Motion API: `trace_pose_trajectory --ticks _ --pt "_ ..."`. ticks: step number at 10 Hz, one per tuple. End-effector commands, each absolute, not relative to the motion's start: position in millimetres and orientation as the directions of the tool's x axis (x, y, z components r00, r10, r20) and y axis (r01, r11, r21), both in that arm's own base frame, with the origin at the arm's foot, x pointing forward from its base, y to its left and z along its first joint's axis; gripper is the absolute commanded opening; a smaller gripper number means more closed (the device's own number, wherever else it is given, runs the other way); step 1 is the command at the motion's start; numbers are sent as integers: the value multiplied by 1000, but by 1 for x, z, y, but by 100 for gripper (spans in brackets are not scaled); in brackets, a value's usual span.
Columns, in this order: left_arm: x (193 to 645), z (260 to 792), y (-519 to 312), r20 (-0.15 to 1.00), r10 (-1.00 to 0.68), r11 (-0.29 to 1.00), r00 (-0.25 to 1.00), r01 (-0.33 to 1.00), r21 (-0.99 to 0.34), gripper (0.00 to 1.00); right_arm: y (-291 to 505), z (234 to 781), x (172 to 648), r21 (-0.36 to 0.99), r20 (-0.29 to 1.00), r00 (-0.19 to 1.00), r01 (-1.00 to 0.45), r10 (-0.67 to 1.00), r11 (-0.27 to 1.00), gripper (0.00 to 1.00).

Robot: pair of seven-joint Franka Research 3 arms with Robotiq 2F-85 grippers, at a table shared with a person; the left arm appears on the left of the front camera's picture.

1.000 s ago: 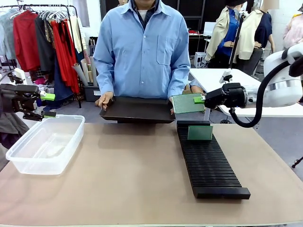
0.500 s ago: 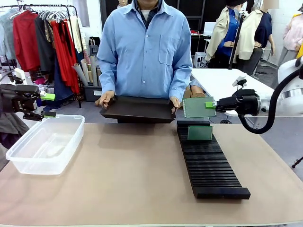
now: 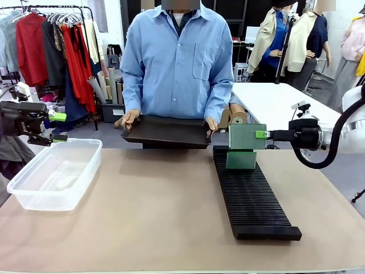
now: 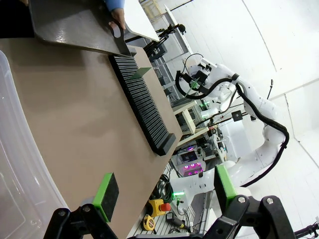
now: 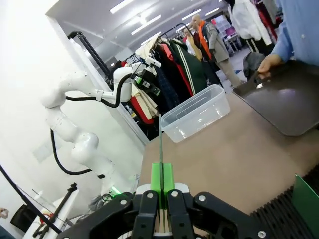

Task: Sort PCBs into racks and boxes based on the side picked up.
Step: If the short side of the Blank PCB is picked up, insert it into the PCB Rack ; if the long side is picked up, place it in the Organizing box.

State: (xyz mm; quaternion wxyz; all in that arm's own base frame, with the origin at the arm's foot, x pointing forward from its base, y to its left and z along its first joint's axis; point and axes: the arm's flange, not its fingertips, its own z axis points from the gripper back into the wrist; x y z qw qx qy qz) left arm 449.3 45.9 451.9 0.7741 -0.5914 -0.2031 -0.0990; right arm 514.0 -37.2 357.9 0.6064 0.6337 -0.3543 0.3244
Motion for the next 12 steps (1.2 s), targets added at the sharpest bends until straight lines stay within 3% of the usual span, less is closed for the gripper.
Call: trace_pose_trajectory --ticks 1,8,12 --pt "449 453 46 432 89 281 898 393 -875 100 -47 342 508 492 868 492 -870 -65 -21 0" --pt "449 453 46 432 89 281 898 393 -875 100 -73 306 506 420 907 420 -907 20 -25 0" --pt "449 453 46 432 89 281 898 393 -875 100 -78 281 501 253 967 253 -967 35 0 0"
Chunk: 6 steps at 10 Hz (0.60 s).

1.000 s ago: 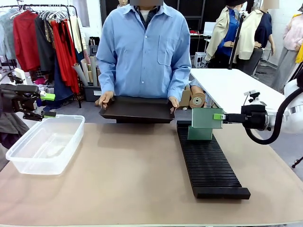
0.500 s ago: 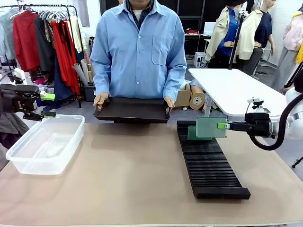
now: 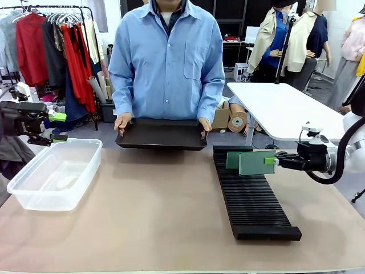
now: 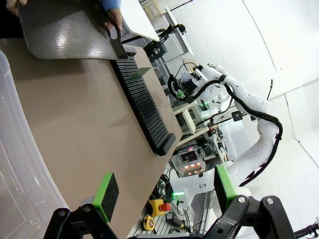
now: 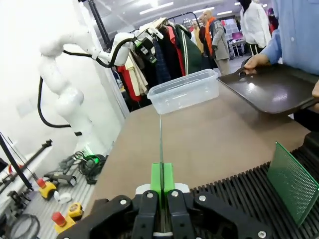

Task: Sort PCBs into racks and boxes based on the side picked up.
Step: If the short side of the Blank PCB is picked up, insert it into the PCB Rack ; if the long side is picked up, place it in the Organizing box.

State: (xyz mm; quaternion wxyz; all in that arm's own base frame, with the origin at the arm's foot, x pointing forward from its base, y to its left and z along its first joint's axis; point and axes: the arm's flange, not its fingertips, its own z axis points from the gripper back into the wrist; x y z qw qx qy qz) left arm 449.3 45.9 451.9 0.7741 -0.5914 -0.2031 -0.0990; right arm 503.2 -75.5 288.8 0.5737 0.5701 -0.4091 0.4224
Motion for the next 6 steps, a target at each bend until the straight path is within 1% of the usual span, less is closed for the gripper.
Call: trace_pose_trajectory --ticks 1,4,6 --pt "449 453 46 432 89 281 898 393 -875 100 -79 275 499 226 974 226 -974 37 2 0" --pt "449 453 46 432 89 281 898 393 -875 100 -80 258 493 146 988 146 -989 55 11 0" --pt "449 453 46 432 89 281 898 393 -875 100 -78 244 495 115 991 116 -993 69 12 0"
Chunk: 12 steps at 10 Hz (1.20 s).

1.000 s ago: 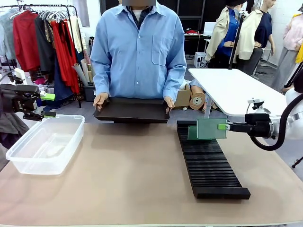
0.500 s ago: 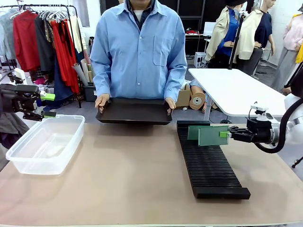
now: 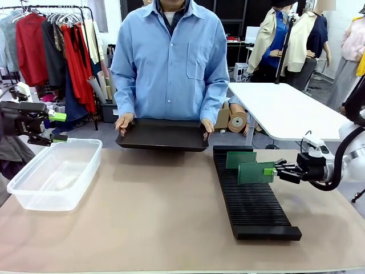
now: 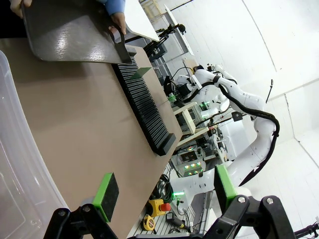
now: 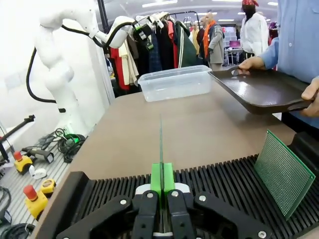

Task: Sort PCBs into racks and boxes based on the side picked up.
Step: If the short side of the Blank PCB is picked up, insert it into the PCB Rack ; if the long side is picked up, place it in the Organizing box.

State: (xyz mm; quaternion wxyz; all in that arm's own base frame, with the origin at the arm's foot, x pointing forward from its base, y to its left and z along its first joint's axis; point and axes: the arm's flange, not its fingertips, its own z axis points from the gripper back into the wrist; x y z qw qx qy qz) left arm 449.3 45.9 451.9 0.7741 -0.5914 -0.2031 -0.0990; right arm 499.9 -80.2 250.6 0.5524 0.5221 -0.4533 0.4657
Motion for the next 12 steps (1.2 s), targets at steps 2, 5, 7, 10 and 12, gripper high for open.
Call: trace_pose_trajectory --ticks 2,5,7,10,12 --pt "449 453 46 432 89 281 898 393 -875 100 -75 232 498 94 994 95 -995 47 13 0" --pt "449 453 46 432 89 281 898 393 -875 100 -73 219 502 88 996 88 -996 10 22 0" --pt "449 453 46 432 89 281 898 393 -875 100 -72 217 503 86 996 86 -996 5 23 0" --pt "449 453 46 432 89 281 898 393 -875 100 -72 216 506 85 996 85 -996 5 36 0" --pt "449 453 46 432 89 281 898 393 -875 100 -72 216 507 88 996 88 -995 13 43 0"
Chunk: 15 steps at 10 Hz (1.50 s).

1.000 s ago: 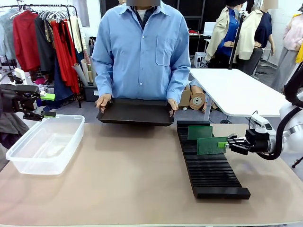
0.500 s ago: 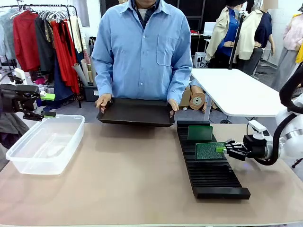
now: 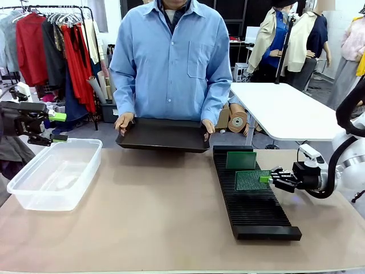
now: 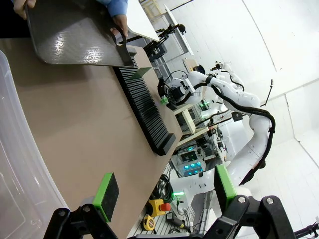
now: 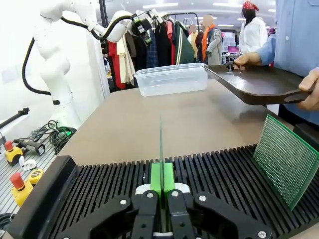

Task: Sort PCBs into racks and boxes based on the side picked up.
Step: If the short side of the Blank PCB is picked up, insert it into the PCB Rack ; if the long side is picked up, place it in the Organizing box.

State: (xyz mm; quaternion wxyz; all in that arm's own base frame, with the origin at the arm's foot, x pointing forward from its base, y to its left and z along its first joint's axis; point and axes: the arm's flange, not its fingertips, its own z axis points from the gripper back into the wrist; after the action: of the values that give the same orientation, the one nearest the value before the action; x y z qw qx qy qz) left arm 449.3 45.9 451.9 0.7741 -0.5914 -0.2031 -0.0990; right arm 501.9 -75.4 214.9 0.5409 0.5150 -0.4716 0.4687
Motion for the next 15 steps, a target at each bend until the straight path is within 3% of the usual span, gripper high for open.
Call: trace_pose_trajectory --ticks 1,15 --pt "449 453 46 432 89 281 898 393 -875 100 -72 216 507 90 996 91 -995 14 45 0" --pt "449 453 46 432 89 281 898 393 -875 100 -73 212 511 121 990 123 -992 71 28 0"
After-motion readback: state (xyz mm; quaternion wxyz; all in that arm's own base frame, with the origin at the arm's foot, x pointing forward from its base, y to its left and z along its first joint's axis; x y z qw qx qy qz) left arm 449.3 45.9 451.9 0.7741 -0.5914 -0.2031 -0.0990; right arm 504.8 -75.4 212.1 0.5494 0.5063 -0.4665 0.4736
